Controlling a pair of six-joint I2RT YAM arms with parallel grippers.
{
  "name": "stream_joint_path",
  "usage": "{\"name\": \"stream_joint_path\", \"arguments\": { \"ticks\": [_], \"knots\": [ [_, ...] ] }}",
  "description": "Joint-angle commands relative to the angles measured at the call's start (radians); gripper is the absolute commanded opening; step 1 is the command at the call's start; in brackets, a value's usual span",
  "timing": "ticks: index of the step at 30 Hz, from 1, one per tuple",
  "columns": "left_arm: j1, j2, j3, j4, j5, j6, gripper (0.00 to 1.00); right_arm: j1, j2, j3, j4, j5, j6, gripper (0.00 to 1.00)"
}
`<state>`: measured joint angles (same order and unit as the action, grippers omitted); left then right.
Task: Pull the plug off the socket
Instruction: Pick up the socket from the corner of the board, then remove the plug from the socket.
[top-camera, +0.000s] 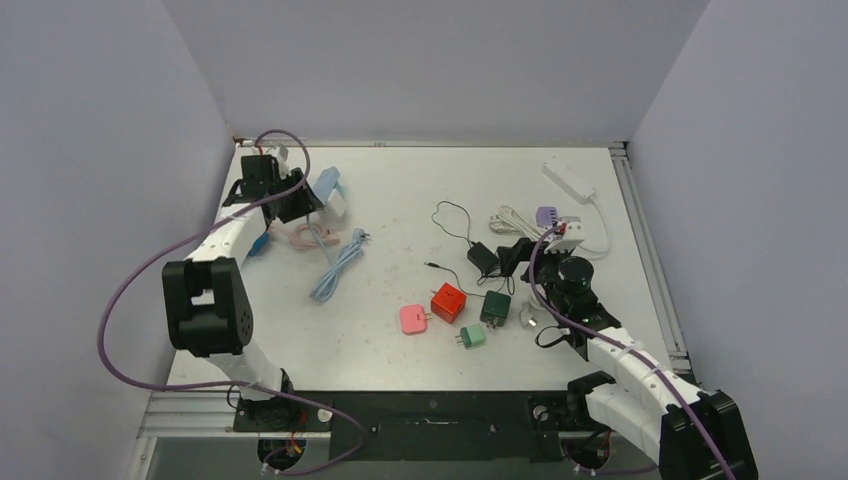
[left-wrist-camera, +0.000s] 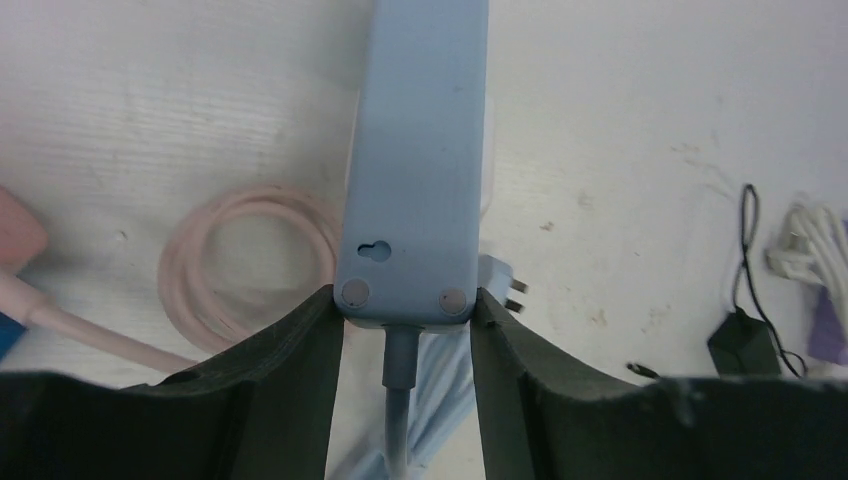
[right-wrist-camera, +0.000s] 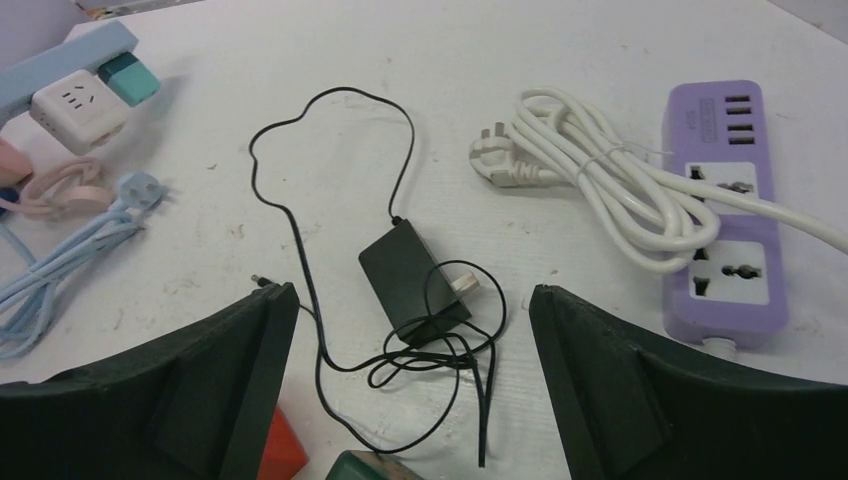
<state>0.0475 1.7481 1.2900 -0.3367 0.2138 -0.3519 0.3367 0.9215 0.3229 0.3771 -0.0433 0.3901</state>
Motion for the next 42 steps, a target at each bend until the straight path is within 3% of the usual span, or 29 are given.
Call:
{"name": "stream_joint_path", "arguments": {
  "ticks": [1,7,12,18,24,31,42],
  "knots": [
    [-0.005,-0.222,-0.135,0.278,0.248,-0.138,0.00,0.016,0.016,-0.005,0.135,-0.152,-0.020,0.90],
    [-0.022,-0.335,-0.361,0.490,0.462,-0.303,0.00,0.024,0.063,0.005,0.212,-0.336,-0.008,0.90],
    [-0.095,-0.371,-0.496,0.743,0.612,-0.459,0.00,0.078,0.089,0.049,0.220,-0.359,0.104,0.90],
    [-0.201,-0.423,-0.529,0.865,0.659,-0.501,0.00,0.200,0.091,0.056,0.306,-0.252,0.314,0.90],
    [-0.246,-0.437,-0.589,1.099,0.697,-0.668,0.00,0.239,0.075,0.003,0.466,-0.154,0.498,0.90],
    [-0.296,-0.447,-0.608,1.193,0.702,-0.740,0.00,0.246,0.038,-0.041,0.533,-0.076,0.553,0.90],
    [-0.340,-0.505,-0.647,1.263,0.703,-0.773,0.00,0.249,0.129,-0.061,0.683,-0.055,0.587,0.90]
  ]
}}
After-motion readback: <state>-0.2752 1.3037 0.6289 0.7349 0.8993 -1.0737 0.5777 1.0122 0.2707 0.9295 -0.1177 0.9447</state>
